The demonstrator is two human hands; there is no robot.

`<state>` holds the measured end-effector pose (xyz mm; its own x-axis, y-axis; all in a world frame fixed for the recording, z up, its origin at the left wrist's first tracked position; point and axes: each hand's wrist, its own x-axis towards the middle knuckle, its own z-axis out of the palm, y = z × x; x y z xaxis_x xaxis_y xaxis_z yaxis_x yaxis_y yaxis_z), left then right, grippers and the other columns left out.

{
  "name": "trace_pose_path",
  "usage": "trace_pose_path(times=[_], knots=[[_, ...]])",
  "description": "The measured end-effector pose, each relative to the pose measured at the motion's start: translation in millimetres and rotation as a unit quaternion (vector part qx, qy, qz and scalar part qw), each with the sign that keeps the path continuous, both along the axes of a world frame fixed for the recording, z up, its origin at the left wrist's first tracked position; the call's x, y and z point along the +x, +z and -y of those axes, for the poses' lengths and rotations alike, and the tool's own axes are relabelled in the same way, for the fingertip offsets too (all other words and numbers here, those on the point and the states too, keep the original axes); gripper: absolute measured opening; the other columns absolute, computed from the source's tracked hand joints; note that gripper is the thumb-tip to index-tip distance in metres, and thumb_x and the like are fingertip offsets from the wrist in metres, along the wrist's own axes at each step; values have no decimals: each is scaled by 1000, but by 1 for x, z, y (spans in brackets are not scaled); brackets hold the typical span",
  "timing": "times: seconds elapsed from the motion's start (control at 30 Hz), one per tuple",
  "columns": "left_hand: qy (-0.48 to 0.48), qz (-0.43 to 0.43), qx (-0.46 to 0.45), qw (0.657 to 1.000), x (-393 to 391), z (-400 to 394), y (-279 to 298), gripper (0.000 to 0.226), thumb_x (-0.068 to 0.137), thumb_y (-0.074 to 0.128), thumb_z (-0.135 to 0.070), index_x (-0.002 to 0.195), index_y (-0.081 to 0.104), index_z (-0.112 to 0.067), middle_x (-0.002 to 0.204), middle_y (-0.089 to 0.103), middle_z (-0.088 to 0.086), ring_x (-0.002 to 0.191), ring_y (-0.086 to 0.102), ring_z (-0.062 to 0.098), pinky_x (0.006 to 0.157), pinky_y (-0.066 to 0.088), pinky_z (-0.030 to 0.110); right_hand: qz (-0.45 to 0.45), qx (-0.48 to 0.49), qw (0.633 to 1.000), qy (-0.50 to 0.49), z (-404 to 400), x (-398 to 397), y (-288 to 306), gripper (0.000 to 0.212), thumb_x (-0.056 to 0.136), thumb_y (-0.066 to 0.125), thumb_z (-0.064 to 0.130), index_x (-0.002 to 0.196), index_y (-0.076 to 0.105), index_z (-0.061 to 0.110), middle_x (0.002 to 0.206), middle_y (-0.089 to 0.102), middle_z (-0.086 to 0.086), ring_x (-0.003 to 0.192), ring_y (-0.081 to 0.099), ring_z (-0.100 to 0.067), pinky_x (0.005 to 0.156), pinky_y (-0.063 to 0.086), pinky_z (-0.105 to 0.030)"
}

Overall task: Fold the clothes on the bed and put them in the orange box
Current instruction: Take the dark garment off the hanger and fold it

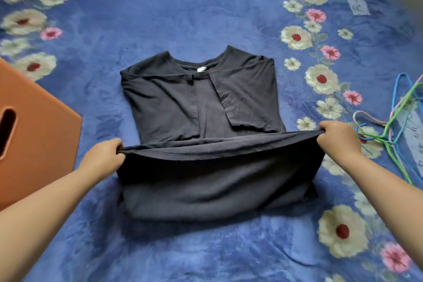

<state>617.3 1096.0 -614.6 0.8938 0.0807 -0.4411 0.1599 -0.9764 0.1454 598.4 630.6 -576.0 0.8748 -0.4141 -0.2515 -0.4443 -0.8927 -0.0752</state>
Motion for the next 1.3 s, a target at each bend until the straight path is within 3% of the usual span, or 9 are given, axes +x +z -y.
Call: trace_pose_path(times=[0.2, 0.27, 0.43, 0.6, 0.7, 0.8, 0.97, 1.23, 1.3], knots=[[190, 138, -237, 943, 32, -2, 31, 34, 74, 36, 20, 64, 33, -12, 58, 33, 7, 56, 29, 22, 49, 22, 30, 75, 25, 997, -9, -6, 22, 26, 9, 69, 41, 7, 62, 47, 9, 72, 44, -14, 79, 37, -30, 64, 25, -32], [229, 168, -278, 918, 47, -3, 40, 35, 71, 33, 23, 61, 32, -12, 57, 29, 7, 54, 25, 20, 43, 23, 25, 84, 63, 994, -10, -3, 38, 36, 26, 54, 30, 17, 64, 52, 8, 72, 47, -14, 80, 43, -33, 63, 24, -32], [293, 188, -327, 878, 97, -4, 53, 35, 74, 34, 20, 61, 41, -11, 56, 36, 10, 51, 34, 20, 42, 28, 22, 136, 114, 983, -44, 0, 92, 59, 42, 47, 27, 15, 70, 59, 2, 74, 54, -21, 77, 44, -34, 59, 28, -34], [375, 195, -370, 827, 151, -2, 40, 37, 76, 33, 19, 62, 42, -13, 57, 38, 10, 50, 35, 18, 31, 26, 11, 135, 151, 976, -74, -10, 154, 57, 21, 59, 32, 21, 54, 48, 10, 60, 47, -12, 78, 41, -32, 57, 31, -30], [414, 203, -364, 809, 180, -5, 21, 39, 76, 33, 19, 62, 43, -15, 60, 35, 8, 53, 32, 18, 45, 32, 20, 132, 159, 974, -88, -9, 193, 40, 20, 77, 44, 7, 74, 62, -2, 85, 58, -24, 97, 52, -37, 73, 39, -33], [441, 213, -331, 806, 207, -9, -4, 40, 75, 33, 18, 61, 45, -18, 62, 41, 4, 55, 36, 16, 52, 31, 25, 118, 141, 980, -74, -13, 230, 21, 33, 59, 36, 15, 71, 59, -5, 71, 47, -24, 74, 44, -34, 62, 34, -35], [459, 256, -296, 798, 240, -13, -32, 42, 73, 33, 15, 61, 46, -22, 64, 45, -2, 57, 39, 9, 54, 34, 20, 84, 91, 991, -59, -16, 274, -5, 24, 64, 36, 11, 69, 57, 2, 79, 53, -25, 78, 44, -36, 58, 27, -33], [435, 267, -200, 836, 287, -14, -58, 38, 75, 38, 10, 61, 43, -25, 66, 46, -2, 55, 41, 12, 39, 33, 7, 106, -9, 992, -75, -19, 315, -43, 45, 67, 36, 13, 96, 67, -2, 105, 58, -32, 105, 50, -44, 87, 38, -35], [407, 255, -165, 862, 295, -13, -59, 30, 77, 42, 8, 73, 52, -20, 83, 55, 8, 72, 51, 26, 55, 43, 17, 94, -17, 992, -79, -20, 325, -54, 42, 76, 39, 10, 107, 64, 0, 113, 56, -30, 115, 45, -41, 96, 33, -37]])
